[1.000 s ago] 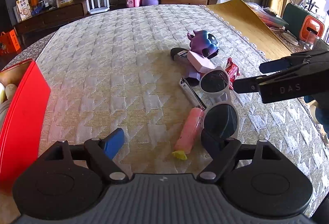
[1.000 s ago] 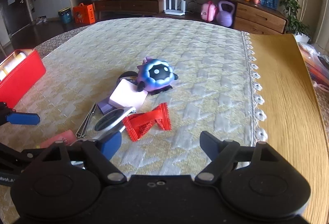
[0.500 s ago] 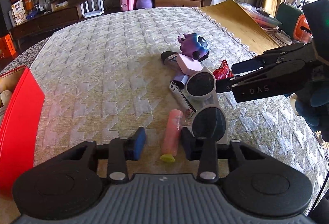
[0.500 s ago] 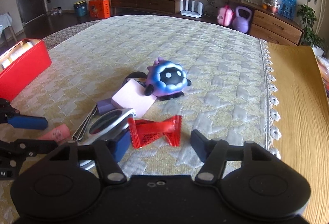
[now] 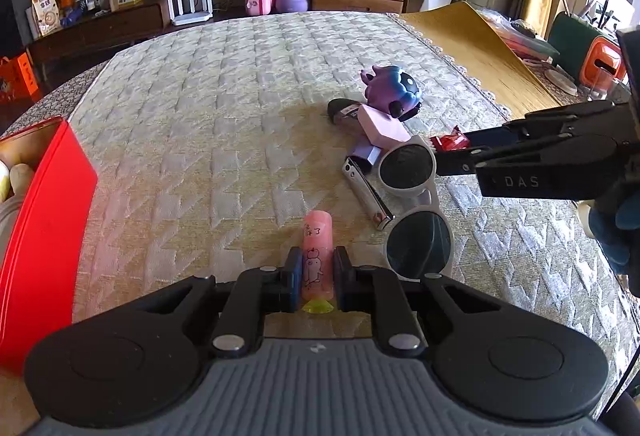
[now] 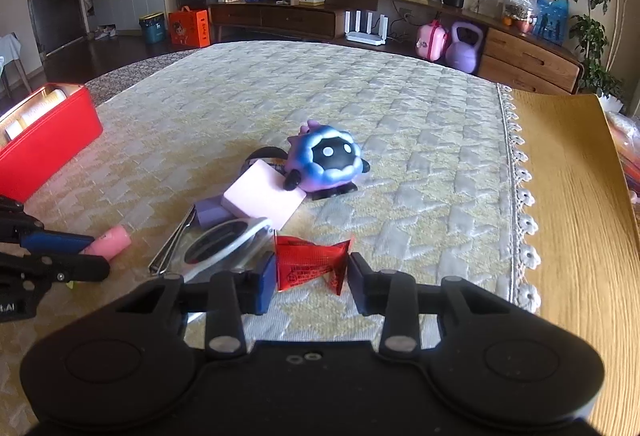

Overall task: Organize rigid objects
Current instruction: 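Close the left tool on the pink tube while the right tool grasps the red snack packet, then carry the pink tube with the left tool to the red box while the right tool carries the packet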

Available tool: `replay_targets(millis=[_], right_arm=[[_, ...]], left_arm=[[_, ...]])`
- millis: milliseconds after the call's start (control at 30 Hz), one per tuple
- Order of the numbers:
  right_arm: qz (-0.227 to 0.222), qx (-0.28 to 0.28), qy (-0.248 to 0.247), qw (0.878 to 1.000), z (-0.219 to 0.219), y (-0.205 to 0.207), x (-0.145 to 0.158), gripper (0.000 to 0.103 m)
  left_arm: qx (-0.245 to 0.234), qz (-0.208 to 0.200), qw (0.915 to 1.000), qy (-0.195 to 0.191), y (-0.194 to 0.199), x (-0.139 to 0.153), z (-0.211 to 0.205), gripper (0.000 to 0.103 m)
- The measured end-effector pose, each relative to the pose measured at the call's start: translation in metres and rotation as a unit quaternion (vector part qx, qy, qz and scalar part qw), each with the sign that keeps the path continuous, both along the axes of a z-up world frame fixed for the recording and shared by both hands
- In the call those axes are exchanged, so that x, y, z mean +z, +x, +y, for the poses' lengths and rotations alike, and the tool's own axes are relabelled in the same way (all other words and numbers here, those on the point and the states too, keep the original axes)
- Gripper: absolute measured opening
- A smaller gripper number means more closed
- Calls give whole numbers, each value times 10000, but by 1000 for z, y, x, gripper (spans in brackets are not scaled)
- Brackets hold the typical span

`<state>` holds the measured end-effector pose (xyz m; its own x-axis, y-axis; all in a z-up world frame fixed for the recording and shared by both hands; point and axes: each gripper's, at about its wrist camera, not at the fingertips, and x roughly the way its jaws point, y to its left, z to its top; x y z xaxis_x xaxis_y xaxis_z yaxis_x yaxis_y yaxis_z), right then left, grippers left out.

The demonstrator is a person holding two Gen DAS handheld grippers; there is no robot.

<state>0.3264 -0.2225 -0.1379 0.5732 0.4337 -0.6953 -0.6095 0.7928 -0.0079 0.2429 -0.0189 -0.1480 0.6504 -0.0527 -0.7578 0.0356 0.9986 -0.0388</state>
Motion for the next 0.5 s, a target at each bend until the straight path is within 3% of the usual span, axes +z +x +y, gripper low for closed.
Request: replay_targets(millis=[500], right_arm=[[48, -70, 340, 9994, -8, -48, 43, 37]], left_arm=[[198, -67, 9995, -251, -25, 24, 18, 16]])
